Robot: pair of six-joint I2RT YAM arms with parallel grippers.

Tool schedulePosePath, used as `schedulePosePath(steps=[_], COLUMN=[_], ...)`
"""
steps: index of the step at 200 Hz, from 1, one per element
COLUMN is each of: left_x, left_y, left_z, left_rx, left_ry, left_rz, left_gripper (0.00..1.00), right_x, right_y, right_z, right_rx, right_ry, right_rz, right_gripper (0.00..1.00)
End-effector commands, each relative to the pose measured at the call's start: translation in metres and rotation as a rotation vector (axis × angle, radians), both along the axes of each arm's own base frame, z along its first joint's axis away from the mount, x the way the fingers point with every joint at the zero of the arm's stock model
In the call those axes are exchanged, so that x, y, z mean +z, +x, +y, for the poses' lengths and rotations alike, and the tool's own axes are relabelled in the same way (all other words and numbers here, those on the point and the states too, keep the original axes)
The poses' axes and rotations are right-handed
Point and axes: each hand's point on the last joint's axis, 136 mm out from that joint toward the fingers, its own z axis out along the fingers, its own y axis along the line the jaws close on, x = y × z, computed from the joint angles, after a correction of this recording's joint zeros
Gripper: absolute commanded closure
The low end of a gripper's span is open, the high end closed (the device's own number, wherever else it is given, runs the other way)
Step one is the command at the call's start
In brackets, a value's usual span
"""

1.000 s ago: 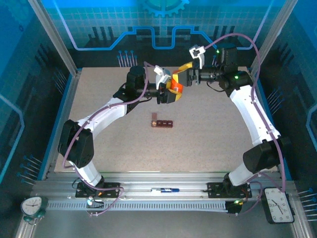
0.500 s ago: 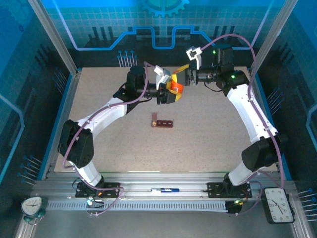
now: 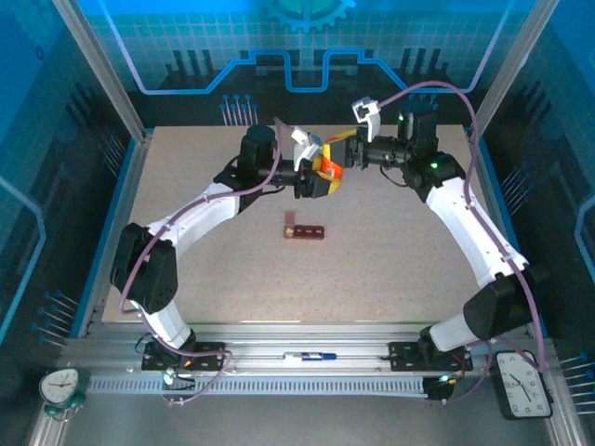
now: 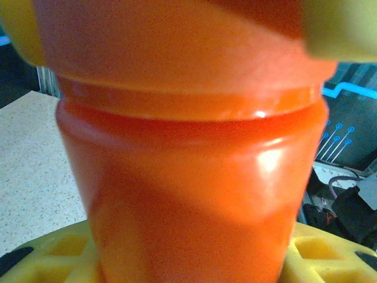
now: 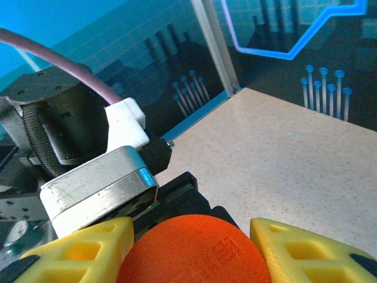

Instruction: Sort the pills into containers

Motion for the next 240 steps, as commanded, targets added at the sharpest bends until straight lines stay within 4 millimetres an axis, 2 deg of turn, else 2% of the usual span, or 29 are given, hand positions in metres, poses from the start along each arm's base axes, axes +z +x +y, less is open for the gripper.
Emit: schedulePosePath(steps=[1,15,44,75,98,103,106,147,178,240], left_x=[0.033,0.032,0.021,0.005,-0.011,-0.014,-0.017,-0.037,-0.038,-0.037], left_y=[0.017,0.019,0.022,0.023,0.023,0.022,0.022,0.016,0.018,0.046], left_z=[0.004,0.004,0.005,0.006,0.007,0.008,0.008,0.015,0.027,0.061], left_rx=[0.081,0.092,0.107,0.127,0.134,0.132,0.132,0.146,0.212,0.503], left_ry=[-0.064,-0.066,-0.056,-0.036,-0.012,-0.007,-0.002,0.055,0.052,0.048], left_rz=[-0.123,-0.123,-0.101,-0.079,-0.048,-0.044,-0.041,-0.028,-0.037,-0.09], left_gripper=[1.0,1.0,0.82,0.43,0.17,0.04,0.01,0.01,0.01,0.01], right_x=[-0.017,-0.019,-0.03,-0.044,-0.054,-0.056,-0.059,-0.09,-0.115,-0.154], right_y=[-0.009,-0.008,-0.003,0.006,0.016,0.018,0.02,0.038,0.053,0.073], right_z=[0.01,0.009,0.002,-0.009,-0.022,-0.024,-0.026,-0.053,-0.071,-0.1], right_rx=[-0.058,-0.081,-0.132,-0.198,-0.256,-0.264,-0.272,-0.37,-0.446,-0.599], right_ry=[0.01,0.027,0.025,0.01,0.009,0.012,0.014,0.002,-0.034,-0.129], right_rz=[0.036,0.025,0.009,0.01,0.018,0.021,0.026,0.055,0.044,-0.053], right_gripper=[0.75,0.77,0.77,0.77,0.78,0.78,0.78,0.77,0.77,0.77])
